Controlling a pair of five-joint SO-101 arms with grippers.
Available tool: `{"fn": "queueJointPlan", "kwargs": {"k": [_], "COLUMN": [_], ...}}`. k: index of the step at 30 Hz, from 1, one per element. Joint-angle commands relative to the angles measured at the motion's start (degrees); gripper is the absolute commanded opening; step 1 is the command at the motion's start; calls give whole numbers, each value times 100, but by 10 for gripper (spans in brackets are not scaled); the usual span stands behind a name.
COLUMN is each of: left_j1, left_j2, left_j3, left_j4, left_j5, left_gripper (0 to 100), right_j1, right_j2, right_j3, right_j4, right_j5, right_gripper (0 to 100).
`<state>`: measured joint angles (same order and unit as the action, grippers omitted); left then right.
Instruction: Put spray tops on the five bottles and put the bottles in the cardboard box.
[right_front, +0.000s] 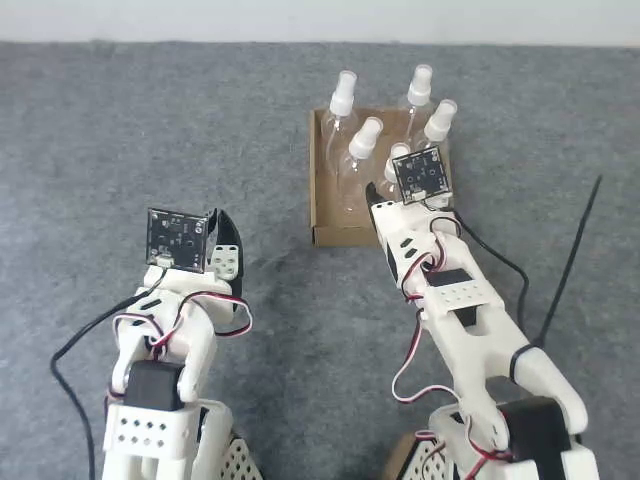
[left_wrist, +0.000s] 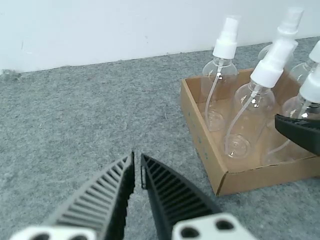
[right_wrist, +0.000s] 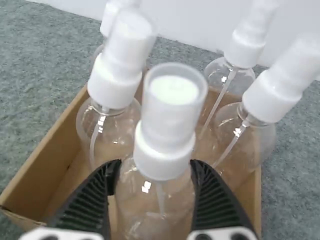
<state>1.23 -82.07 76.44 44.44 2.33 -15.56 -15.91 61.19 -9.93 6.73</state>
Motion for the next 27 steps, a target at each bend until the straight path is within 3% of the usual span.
{"fn": "queueJointPlan", "kwargs": {"k": [1,6,13,27], "left_j1": [-9,-9,-9,-9], "left_j2": [-88,-88,-88,-88], "left_j3": [-31,-31,-31,-31], "left_j4": [-167,-167,-167,-167], "left_j5": [70,70,70,62], "left_gripper": [13,13,13,13], "right_j1": [-4,-4,-22,-22], "right_j2": [22,22,22,13], "right_j3": [-167,-167,-158,-229], "right_j4": [-22,-22,-13,-13], "right_j5": [-53,-53,-53,-53], "right_gripper": [12,18,138,142]}}
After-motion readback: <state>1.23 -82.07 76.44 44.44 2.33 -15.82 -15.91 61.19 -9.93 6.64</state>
